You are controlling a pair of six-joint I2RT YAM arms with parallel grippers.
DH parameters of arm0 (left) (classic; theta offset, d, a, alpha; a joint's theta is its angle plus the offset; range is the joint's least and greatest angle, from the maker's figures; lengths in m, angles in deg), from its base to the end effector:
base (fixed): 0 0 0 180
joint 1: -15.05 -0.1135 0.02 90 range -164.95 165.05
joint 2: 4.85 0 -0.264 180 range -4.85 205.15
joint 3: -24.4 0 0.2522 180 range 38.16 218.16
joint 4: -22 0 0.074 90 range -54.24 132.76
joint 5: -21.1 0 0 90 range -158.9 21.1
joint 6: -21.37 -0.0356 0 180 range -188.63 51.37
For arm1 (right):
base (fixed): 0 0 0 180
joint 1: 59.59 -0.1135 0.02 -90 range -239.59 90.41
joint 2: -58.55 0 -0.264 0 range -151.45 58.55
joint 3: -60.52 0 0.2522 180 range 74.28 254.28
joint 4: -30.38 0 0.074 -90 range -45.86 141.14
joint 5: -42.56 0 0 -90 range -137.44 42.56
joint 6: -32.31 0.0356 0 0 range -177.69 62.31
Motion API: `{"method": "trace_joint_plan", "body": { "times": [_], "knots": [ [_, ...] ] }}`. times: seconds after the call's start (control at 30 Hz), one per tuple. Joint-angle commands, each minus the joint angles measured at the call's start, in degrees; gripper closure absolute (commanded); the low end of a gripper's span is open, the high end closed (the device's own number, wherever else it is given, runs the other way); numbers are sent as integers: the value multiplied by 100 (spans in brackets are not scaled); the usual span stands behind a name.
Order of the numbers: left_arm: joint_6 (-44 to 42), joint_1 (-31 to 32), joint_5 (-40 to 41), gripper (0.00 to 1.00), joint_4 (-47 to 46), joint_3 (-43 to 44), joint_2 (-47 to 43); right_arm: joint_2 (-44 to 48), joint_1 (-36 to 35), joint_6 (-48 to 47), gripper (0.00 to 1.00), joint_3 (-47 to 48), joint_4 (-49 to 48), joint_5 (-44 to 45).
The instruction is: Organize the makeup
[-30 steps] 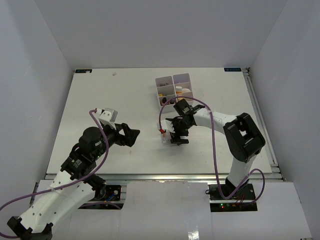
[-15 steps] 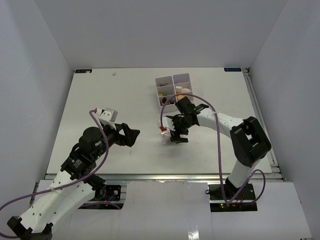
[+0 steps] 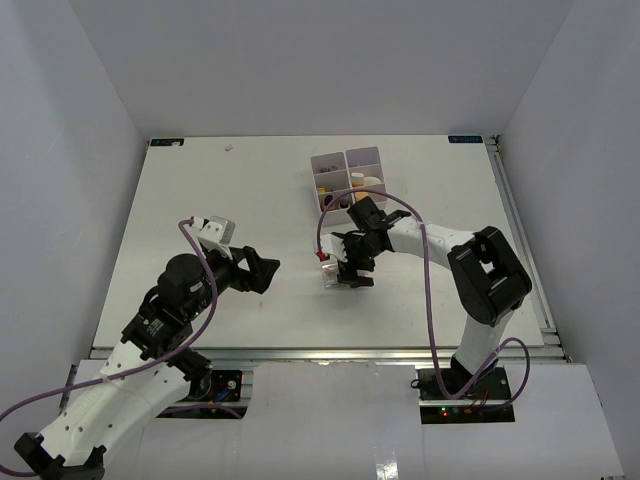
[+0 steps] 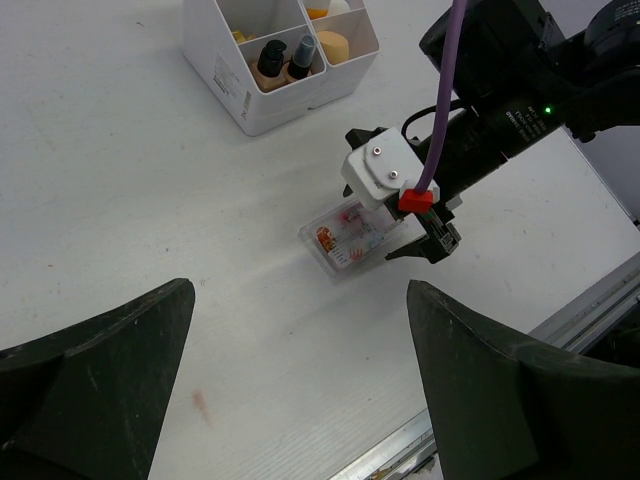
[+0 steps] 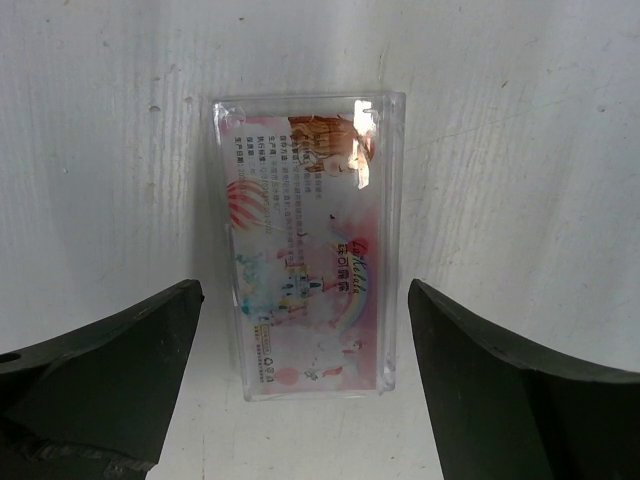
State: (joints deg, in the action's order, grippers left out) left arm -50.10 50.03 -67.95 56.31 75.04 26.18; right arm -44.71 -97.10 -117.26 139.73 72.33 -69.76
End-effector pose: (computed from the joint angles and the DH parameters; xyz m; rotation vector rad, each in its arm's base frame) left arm 0.1129 -0.0783 0.3064 0.2564 1.8578 -0.6374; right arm 0.2729 0.2265 0.1700 -2.0450 1.6595 0.4025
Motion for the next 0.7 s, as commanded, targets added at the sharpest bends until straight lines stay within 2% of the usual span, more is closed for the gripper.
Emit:
{"method": "trace_joint_plan", "body": {
  "times": [0.0, 0.13, 0.17, 0.3, 0.37, 0.47, 0.57, 0.67],
  "knots": [
    [30, -9, -49, 2, -62, -41, -18, -244, -17, 86, 9, 24, -105, 33],
    [66, -9, -34, 2, -92, -63, 5, -283, -19, 95, 2, -18, -128, -4],
    [82, -9, -34, 2, -101, -67, 9, -278, -14, 100, 4, -23, -130, -25],
    [154, -9, -62, 4, -183, -111, 52, -145, 18, 154, 27, -41, -121, -191],
    [242, -9, -67, 8, -289, -165, 53, -71, 43, 201, 39, -59, -121, -273],
    [678, -9, 71, 22, -435, -306, 44, 54, 111, 302, 50, -111, -168, -359],
    [1209, -9, -72, 33, -678, -450, 86, 265, 233, 477, 57, -206, -251, -507],
    [1912, -9, -677, 36, -1006, -594, 318, 613, 302, 682, 58, -278, -340, -602]
  ]
}}
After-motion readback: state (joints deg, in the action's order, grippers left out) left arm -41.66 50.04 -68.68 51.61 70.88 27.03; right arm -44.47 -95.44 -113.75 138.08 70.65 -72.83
